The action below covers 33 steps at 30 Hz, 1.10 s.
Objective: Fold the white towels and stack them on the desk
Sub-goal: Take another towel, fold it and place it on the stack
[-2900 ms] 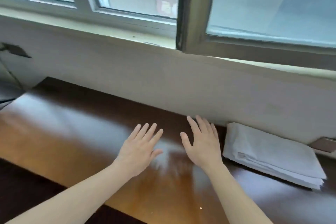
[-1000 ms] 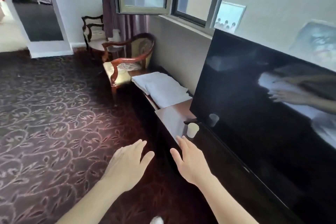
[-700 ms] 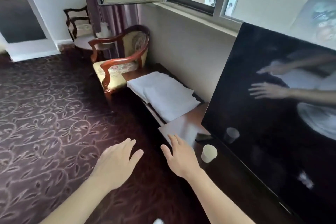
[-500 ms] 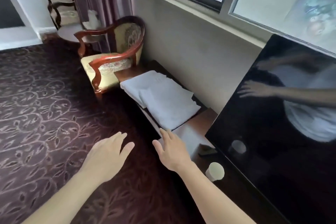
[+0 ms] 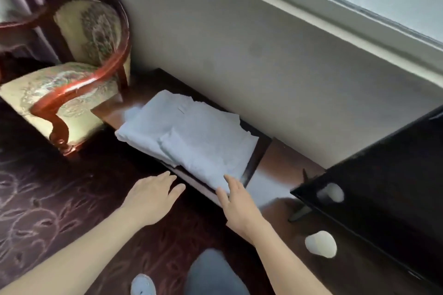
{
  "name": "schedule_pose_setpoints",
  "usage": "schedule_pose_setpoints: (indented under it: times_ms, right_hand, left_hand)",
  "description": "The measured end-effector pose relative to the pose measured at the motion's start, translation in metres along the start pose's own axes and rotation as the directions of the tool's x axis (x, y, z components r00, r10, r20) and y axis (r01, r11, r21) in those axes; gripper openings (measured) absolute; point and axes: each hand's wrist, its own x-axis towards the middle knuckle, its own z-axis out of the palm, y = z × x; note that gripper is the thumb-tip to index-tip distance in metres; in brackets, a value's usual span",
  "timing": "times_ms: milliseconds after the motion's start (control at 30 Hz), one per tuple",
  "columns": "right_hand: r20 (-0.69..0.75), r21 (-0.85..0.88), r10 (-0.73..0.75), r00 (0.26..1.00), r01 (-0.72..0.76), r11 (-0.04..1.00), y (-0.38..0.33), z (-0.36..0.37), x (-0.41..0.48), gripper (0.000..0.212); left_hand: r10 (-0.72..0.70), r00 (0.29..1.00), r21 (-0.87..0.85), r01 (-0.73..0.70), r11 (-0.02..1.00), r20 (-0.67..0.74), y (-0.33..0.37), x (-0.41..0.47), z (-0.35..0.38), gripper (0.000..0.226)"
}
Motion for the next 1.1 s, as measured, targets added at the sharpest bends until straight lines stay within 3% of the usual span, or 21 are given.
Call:
schedule_pose_setpoints:
  times_ms: [233, 367, 433, 533, 667, 733, 833, 967, 1033, 1100]
  right_hand:
    - [-0.014, 0.16, 0.211, 0.977, -0.206, 0.965, 0.008, 0.011, 0.083, 0.06]
    - [0.047, 0.266, 0.345, 0.937, -0.345, 0.9, 0.038, 0.023, 0.148, 0.06]
    - [0.063, 0.306, 0.434, 0.899, -0.432, 0.848, 0.055, 0.029, 0.178, 0.061]
    - [0.041, 0.351, 0.55, 0.834, -0.527, 0.774, 0.076, 0.039, 0.203, 0.06]
    - [0.012, 0.365, 0.687, 0.726, -0.643, 0.673, 0.096, 0.062, 0.22, 0.059]
    - [0.018, 0.417, 0.762, 0.647, -0.697, 0.583, 0.103, 0.074, 0.227, 0.061]
    - [0.011, 0.526, 0.838, 0.546, -0.716, 0.459, 0.104, 0.087, 0.236, 0.067]
    - [0.067, 0.642, 0.906, 0.419, -0.713, 0.282, 0.101, 0.088, 0.24, 0.06]
    - [0.099, 0.651, 0.907, 0.41, -0.715, 0.253, 0.095, 0.079, 0.239, 0.048]
    - [0.096, 0.625, 0.892, 0.442, -0.724, 0.292, 0.082, 0.062, 0.236, 0.049]
  left_hand:
    - [0.13, 0.983, 0.063, -0.139, 0.988, 0.133, -0.034, 0.123, -0.011, 0.058]
    - [-0.027, 0.979, -0.128, 0.054, 0.99, 0.203, -0.062, 0.193, -0.001, 0.056]
    - [-0.112, 0.969, -0.256, 0.169, 0.952, 0.221, -0.075, 0.226, 0.004, 0.05]
    - [-0.197, 0.942, -0.264, 0.27, 0.926, 0.271, -0.095, 0.261, 0.014, 0.048]
    - [-0.221, 0.932, -0.24, 0.293, 0.926, 0.287, -0.119, 0.308, 0.026, 0.057]
    - [-0.265, 0.923, -0.33, 0.352, 0.876, 0.279, -0.122, 0.331, 0.032, 0.066]
    - [-0.347, 0.876, -0.463, 0.473, 0.75, 0.334, -0.12, 0.351, 0.047, 0.073]
    - [-0.324, 0.858, -0.458, 0.492, 0.74, 0.398, -0.121, 0.359, 0.061, 0.072]
    - [-0.28, 0.849, -0.434, 0.481, 0.762, 0.448, -0.118, 0.36, 0.057, 0.068]
    - [-0.193, 0.85, -0.42, 0.424, 0.802, 0.49, -0.108, 0.359, 0.042, 0.05]
